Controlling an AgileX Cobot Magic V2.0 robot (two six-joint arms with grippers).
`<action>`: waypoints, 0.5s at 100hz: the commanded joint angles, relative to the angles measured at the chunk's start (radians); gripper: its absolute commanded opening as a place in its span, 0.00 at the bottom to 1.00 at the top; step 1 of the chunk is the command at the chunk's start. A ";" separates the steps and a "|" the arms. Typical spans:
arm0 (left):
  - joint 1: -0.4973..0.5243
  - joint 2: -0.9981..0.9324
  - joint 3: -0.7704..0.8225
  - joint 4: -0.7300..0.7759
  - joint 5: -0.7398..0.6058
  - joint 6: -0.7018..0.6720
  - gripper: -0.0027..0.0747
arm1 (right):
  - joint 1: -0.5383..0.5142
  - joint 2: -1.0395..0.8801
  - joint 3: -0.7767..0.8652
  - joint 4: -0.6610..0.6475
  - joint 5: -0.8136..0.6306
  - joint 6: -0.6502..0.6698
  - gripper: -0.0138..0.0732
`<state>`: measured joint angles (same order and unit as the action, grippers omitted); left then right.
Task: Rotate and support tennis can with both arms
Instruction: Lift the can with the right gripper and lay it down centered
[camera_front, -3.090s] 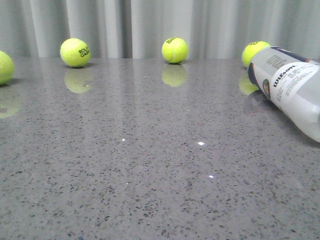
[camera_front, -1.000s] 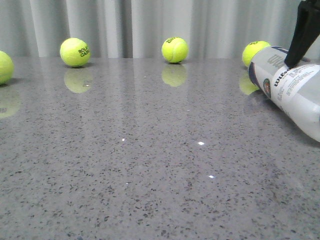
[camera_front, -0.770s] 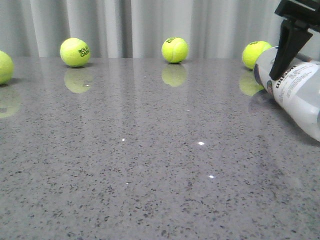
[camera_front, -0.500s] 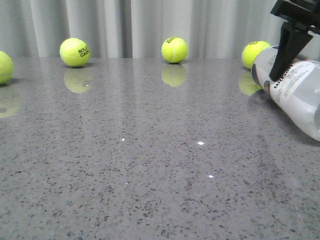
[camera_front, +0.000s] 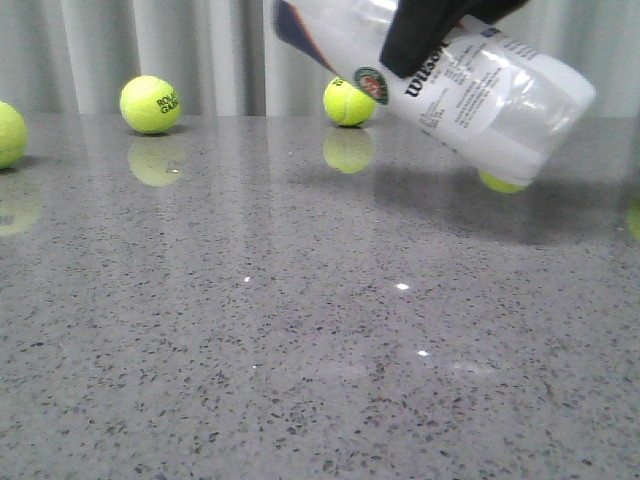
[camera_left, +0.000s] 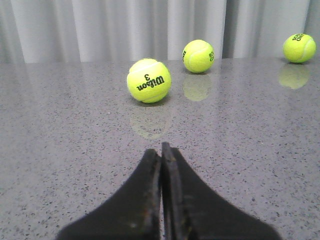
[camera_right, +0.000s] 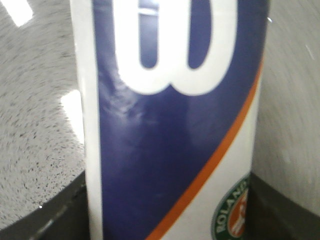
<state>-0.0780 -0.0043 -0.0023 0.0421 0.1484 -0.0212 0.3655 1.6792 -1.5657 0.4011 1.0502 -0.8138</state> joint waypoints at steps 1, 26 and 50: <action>0.003 -0.039 0.047 -0.007 -0.079 -0.003 0.01 | 0.043 -0.026 -0.040 0.032 -0.045 -0.217 0.31; 0.003 -0.039 0.047 -0.007 -0.079 -0.003 0.01 | 0.113 0.049 -0.040 -0.007 -0.044 -0.370 0.31; 0.003 -0.039 0.047 -0.007 -0.079 -0.003 0.01 | 0.120 0.105 -0.040 -0.072 -0.037 -0.370 0.37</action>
<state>-0.0780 -0.0043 -0.0023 0.0421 0.1484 -0.0212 0.4862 1.8190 -1.5685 0.3342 1.0314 -1.1672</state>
